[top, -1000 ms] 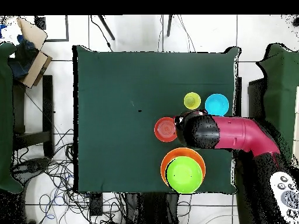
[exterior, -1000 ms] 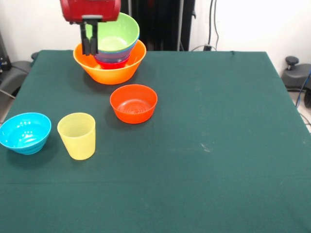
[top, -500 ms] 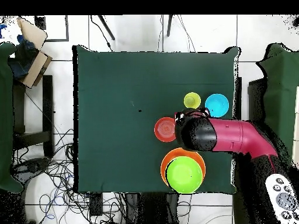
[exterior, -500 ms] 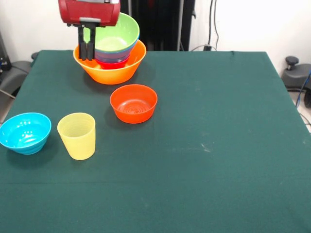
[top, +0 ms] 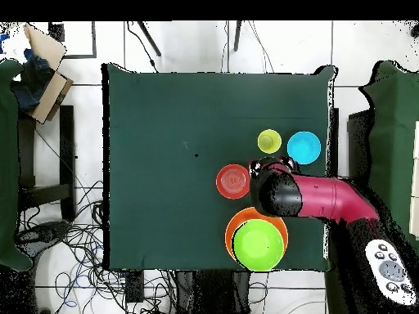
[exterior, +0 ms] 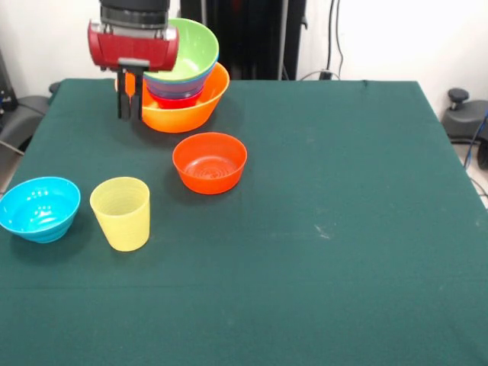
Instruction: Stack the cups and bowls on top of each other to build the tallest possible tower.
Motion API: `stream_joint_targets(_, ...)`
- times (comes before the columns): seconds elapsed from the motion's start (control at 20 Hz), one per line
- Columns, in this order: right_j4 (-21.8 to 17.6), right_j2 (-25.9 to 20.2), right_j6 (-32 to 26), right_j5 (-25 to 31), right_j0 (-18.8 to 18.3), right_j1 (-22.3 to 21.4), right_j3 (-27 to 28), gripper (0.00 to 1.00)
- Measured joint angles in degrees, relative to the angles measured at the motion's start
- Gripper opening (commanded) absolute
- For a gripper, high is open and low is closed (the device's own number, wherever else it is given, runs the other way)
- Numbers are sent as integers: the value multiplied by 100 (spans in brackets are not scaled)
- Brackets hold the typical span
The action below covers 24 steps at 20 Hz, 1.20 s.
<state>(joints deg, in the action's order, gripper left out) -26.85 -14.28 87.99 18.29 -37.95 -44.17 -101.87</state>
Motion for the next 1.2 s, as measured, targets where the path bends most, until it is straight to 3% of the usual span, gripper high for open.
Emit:
stream_joint_targets(0.35,1,361,199,-778,108,239,-372,0)
stream_joint_targets(1.2,109,948,842,-861,1035,342,-731,0)
